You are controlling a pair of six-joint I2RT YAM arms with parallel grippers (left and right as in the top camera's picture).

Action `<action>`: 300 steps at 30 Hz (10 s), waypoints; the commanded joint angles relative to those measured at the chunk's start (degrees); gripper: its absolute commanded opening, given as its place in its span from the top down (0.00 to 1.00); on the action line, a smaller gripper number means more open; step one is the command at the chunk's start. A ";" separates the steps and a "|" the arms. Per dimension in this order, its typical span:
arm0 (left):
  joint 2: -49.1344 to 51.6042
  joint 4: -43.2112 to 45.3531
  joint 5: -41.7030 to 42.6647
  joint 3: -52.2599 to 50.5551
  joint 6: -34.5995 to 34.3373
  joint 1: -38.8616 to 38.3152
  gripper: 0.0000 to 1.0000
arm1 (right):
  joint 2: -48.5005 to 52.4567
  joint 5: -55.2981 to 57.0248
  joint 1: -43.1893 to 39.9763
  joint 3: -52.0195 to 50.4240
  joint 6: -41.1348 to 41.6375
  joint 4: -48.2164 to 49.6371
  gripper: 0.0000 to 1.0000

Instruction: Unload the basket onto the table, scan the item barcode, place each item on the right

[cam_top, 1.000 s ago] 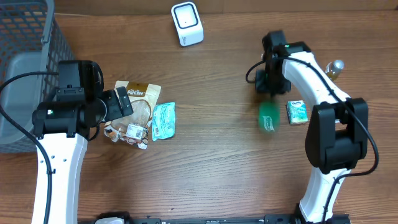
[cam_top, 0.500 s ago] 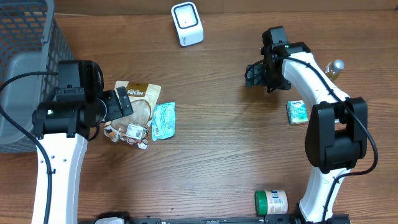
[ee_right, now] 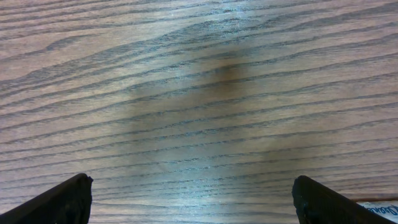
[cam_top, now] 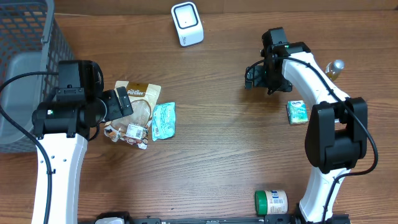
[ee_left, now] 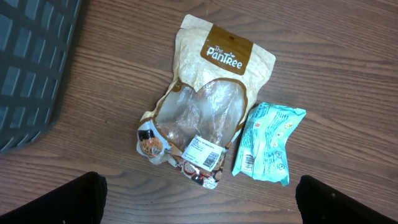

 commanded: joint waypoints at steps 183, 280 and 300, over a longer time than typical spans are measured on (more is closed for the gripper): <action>0.04 0.04 -0.35 0.55 0.50 -0.39 0.00 | -28.37 2.10 -1.62 -39.06 44.57 -28.00 0.00; 0.04 0.04 -0.37 0.55 0.50 -0.39 0.01 | -54.40 7.06 8.79 -29.66 -0.09 -21.40 0.00; 0.04 0.04 -0.37 0.55 0.50 -0.39 0.01 | -60.19 3.28 8.79 -31.30 39.28 -26.64 0.96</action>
